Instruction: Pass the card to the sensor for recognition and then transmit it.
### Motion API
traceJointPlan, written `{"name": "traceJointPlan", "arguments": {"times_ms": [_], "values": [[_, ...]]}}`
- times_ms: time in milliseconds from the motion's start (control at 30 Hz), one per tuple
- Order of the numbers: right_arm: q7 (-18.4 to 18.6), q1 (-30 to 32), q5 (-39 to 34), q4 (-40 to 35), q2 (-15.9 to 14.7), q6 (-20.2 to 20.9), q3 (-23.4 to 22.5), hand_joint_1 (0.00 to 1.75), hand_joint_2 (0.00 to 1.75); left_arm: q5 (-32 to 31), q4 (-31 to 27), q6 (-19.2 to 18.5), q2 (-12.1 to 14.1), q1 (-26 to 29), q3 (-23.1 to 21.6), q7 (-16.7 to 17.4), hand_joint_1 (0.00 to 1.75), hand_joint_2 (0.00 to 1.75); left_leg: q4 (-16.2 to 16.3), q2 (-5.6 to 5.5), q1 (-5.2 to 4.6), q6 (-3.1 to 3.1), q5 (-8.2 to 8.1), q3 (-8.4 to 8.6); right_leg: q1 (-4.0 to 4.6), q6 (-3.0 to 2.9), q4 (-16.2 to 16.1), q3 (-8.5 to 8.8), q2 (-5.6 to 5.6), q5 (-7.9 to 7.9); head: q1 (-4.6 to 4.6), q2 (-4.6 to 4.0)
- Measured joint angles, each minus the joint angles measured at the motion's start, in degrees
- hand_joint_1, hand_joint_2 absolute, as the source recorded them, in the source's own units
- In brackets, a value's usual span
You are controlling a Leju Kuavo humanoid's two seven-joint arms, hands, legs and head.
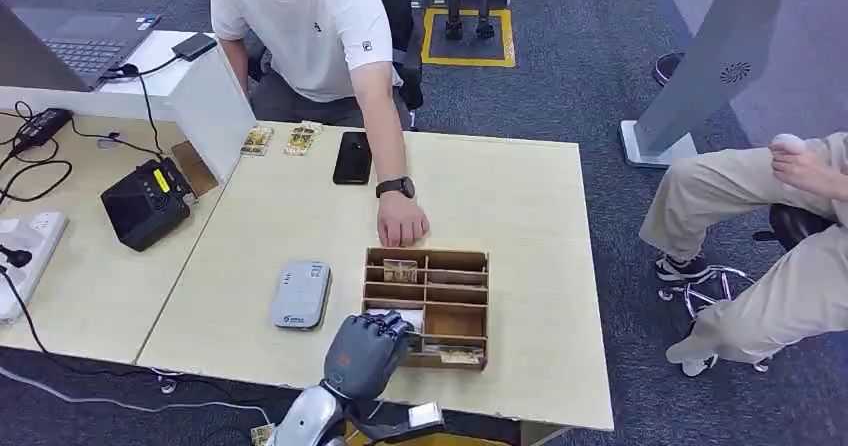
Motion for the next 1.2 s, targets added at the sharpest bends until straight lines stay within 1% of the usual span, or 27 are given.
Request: {"name": "traceJointPlan", "arguments": {"times_ms": [167,333,700,1200], "values": [[0.5,0.0,0.9,0.1,0.0,0.0,0.0,0.00,1.75,0.2,-0.2,0.0,-0.1,0.2,1.1,-1.1,1.75,1.75,0.0,0.00,0.00,0.00,0.00,0.00,0.00,0.00,0.0,-0.01,0.01,0.00,-0.02,0.00],[0.6,0.0,0.3,0.2,0.0,0.0,0.0,0.00,1.75,1.1,-0.7,0.0,-0.3,0.6,2.5,-3.7,1.75,1.75,0.0,0.00,0.00,0.00,0.00,0.00,0.00,0.00,0.0,-0.01,0.01,0.00,-0.02,0.00],[0.9,0.0,0.6,0.5,-0.1,0.0,0.0,0.00,1.75,1.4,-1.2,0.0,-0.5,1.0,4.2,-5.5,1.75,1.75,0.0,0.01,0.00,0.00,0.00,0.01,0.00,0.00,0.0,-0.01,0.02,0.00,-0.02,0.00],[0.9,-0.1,0.7,0.5,-0.1,0.0,0.0,0.00,1.75,3.2,-1.2,0.0,-0.6,1.1,5.3,-7.1,1.75,1.75,0.0,0.01,0.00,0.00,0.00,0.01,0.00,0.00,0.0,-0.01,0.02,0.00,-0.02,0.00]]}}
